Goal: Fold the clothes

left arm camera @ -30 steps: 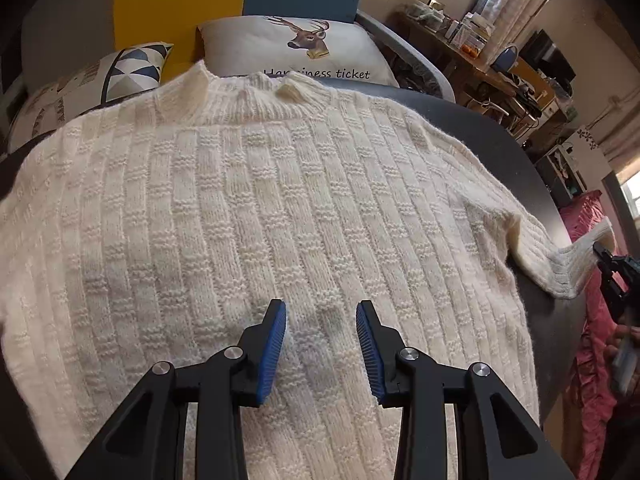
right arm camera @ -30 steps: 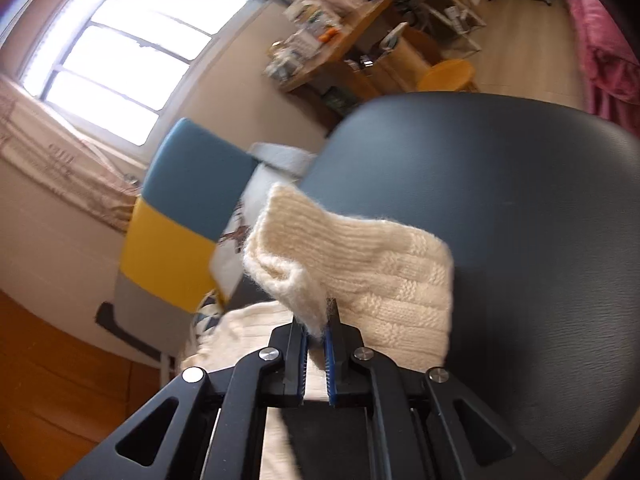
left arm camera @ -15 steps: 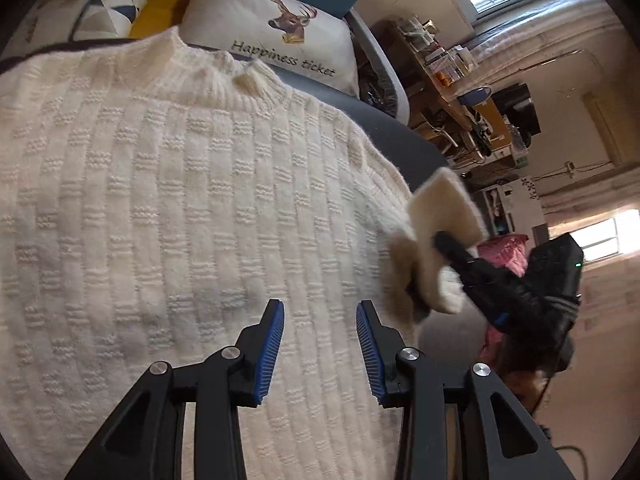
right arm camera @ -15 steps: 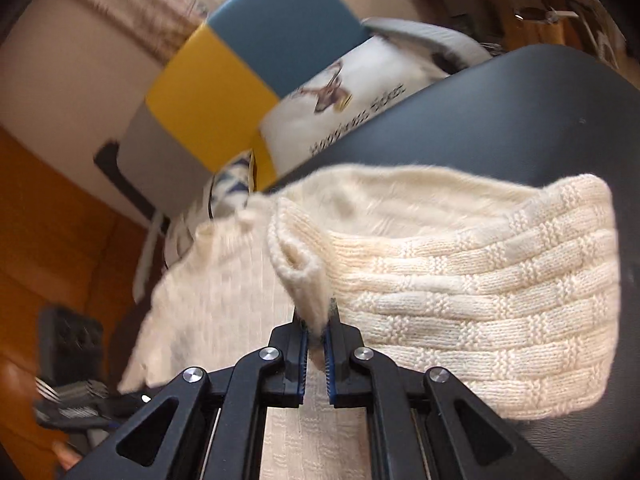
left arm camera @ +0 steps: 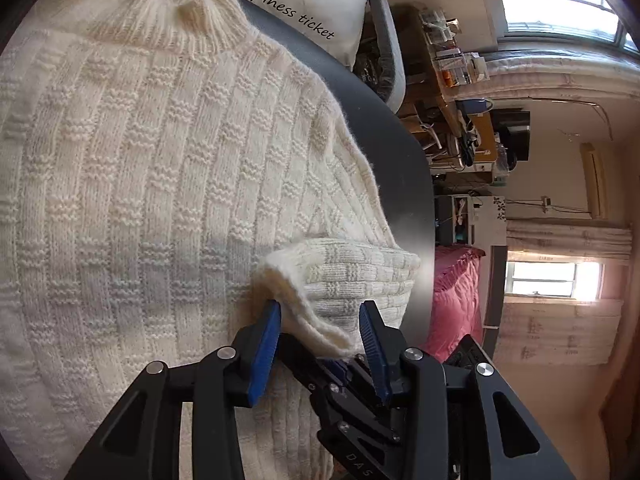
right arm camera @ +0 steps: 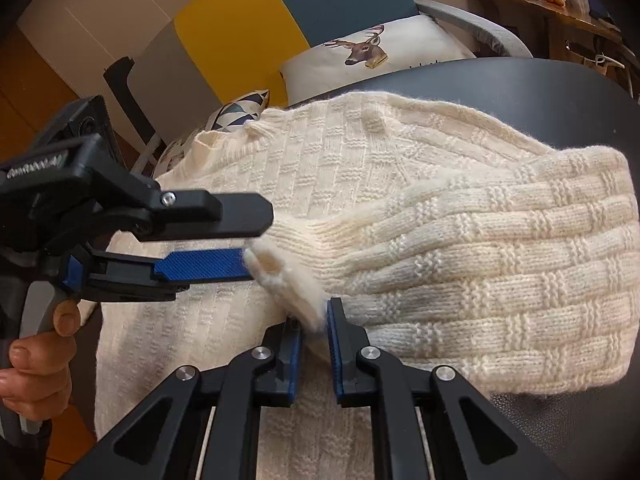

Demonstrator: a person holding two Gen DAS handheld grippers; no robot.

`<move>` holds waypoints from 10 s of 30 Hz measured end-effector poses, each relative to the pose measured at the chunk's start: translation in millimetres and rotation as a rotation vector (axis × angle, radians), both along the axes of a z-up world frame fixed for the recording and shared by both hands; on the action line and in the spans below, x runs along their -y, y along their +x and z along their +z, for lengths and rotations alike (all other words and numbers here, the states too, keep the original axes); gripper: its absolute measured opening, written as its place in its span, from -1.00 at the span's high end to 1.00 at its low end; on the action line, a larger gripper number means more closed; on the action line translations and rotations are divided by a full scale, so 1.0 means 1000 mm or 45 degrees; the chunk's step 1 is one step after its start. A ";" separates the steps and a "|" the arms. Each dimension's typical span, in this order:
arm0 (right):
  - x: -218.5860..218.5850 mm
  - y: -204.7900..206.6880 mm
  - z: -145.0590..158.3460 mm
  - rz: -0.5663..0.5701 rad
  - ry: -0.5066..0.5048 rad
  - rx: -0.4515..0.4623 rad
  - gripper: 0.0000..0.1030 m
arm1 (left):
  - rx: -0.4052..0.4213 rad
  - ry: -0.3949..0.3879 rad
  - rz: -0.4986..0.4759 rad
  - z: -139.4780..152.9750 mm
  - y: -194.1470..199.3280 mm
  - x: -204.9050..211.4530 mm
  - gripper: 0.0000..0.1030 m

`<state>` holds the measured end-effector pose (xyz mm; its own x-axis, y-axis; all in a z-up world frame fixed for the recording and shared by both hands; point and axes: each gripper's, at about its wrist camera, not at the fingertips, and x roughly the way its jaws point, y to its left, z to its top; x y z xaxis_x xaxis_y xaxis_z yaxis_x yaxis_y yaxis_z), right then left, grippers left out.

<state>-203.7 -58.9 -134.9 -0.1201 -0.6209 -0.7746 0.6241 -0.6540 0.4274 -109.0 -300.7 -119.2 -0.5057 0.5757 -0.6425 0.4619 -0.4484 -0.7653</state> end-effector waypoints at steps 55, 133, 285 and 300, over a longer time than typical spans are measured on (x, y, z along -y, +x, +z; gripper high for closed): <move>-0.111 -0.056 -0.042 -0.924 -0.638 0.547 0.41 | -0.659 -0.478 -0.101 0.291 -0.059 -0.037 0.84; -0.051 -0.034 -0.002 -0.424 0.086 -0.160 0.48 | 0.137 -0.494 0.400 0.006 0.155 0.210 0.69; 0.104 0.148 0.008 0.133 0.189 -0.088 0.47 | -0.087 0.078 1.937 -0.066 0.608 0.349 0.60; 0.090 0.139 0.009 0.124 0.144 -0.064 0.47 | -0.233 -0.017 1.789 -0.009 0.533 0.350 0.89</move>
<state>-64.2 -149.2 -126.4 -0.1041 -0.5407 -0.8347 0.7059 -0.6314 0.3210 424.3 -650.3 -128.2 -0.7193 -0.4743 -0.5077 0.4188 0.2870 -0.8615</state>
